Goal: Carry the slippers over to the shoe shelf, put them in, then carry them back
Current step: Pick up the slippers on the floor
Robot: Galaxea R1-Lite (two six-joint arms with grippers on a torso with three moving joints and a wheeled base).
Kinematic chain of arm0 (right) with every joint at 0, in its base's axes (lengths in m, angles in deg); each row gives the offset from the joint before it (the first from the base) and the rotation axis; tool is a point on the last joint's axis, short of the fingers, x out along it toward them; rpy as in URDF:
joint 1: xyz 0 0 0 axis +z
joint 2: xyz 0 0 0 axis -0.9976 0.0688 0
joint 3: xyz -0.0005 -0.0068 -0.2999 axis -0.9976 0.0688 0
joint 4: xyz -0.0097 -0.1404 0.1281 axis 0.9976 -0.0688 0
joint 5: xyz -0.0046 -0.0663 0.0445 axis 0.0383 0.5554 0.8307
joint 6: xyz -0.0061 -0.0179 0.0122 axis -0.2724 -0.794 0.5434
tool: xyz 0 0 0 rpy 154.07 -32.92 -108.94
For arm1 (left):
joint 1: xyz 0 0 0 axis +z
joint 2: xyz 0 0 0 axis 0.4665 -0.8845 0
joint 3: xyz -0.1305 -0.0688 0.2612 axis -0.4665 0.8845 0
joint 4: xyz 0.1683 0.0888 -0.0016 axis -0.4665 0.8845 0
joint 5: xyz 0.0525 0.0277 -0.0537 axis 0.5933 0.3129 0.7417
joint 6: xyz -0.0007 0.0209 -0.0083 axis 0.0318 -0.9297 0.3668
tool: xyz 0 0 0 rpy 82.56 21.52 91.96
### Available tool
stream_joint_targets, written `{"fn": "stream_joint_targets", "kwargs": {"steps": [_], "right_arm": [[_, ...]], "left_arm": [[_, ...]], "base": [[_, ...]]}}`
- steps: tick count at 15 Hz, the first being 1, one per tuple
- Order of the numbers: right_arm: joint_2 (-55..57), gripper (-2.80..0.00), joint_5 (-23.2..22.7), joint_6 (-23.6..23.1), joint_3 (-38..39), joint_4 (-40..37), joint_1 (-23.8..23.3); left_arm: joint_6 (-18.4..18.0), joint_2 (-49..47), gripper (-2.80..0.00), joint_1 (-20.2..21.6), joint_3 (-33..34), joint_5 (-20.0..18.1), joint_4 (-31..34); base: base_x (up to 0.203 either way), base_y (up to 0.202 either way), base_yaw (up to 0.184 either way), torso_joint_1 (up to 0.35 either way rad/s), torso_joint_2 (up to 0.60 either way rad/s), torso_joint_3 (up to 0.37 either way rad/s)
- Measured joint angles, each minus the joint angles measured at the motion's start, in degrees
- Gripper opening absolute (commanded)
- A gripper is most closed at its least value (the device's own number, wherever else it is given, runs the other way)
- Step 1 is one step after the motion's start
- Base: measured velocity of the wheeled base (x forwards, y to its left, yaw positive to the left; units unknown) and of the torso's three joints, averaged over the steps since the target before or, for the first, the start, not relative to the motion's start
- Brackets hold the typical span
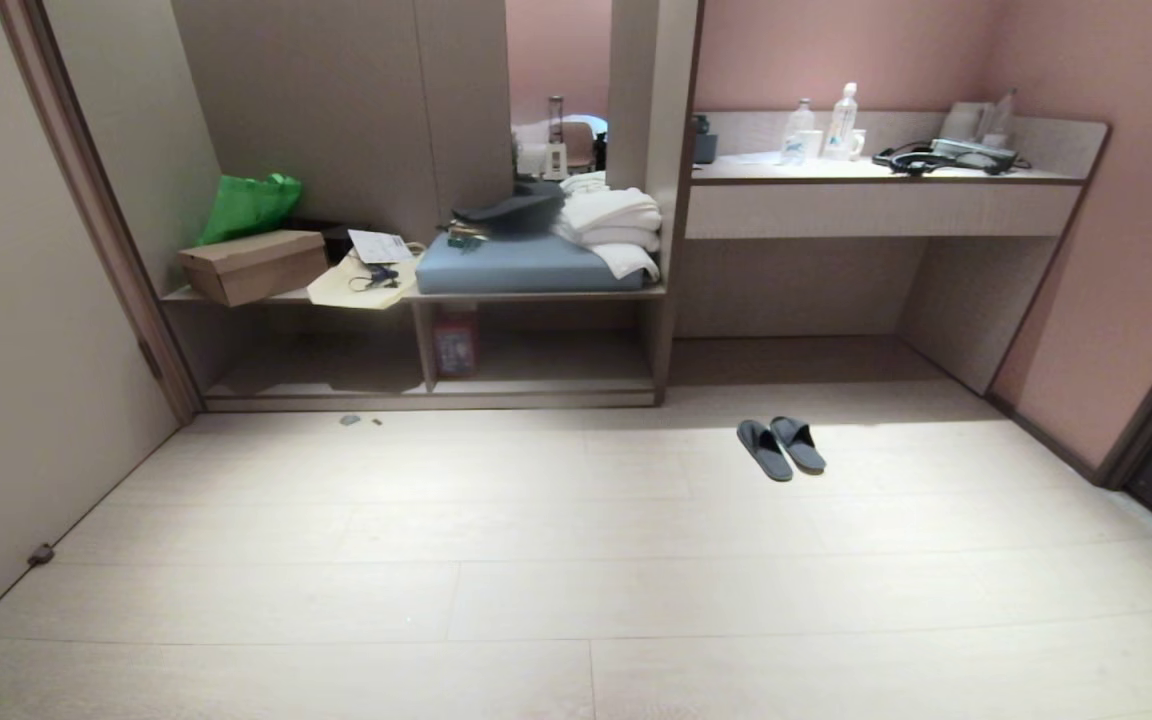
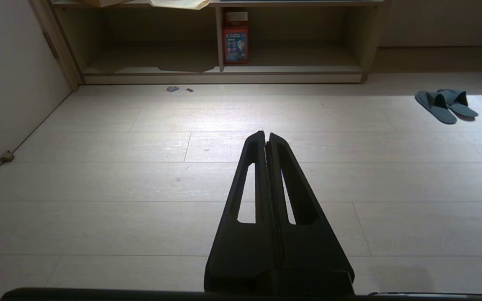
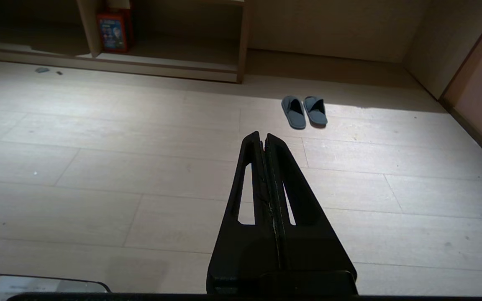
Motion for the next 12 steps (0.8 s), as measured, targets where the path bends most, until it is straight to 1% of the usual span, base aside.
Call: {"fn": "stream_joint_targets", "kwargs": {"steps": [4,12], "right_arm": [[0.00,-2.80,0.04,1.84,-0.02,0.00,0.02],[0.00,-2.80,0.11,1.47,-0.02,-0.02,0.02]], "left_arm": [[0.05,0.00,-2.80,0.02,0.00,0.00,0.00],[0.10,0.00,-2.80,0.02,0.00,0.00,0.00]], "base": [[0.000,0.000,0.000,0.000,0.00,0.000],[0.000,0.000,0.000,0.000,0.00,0.000]]}}
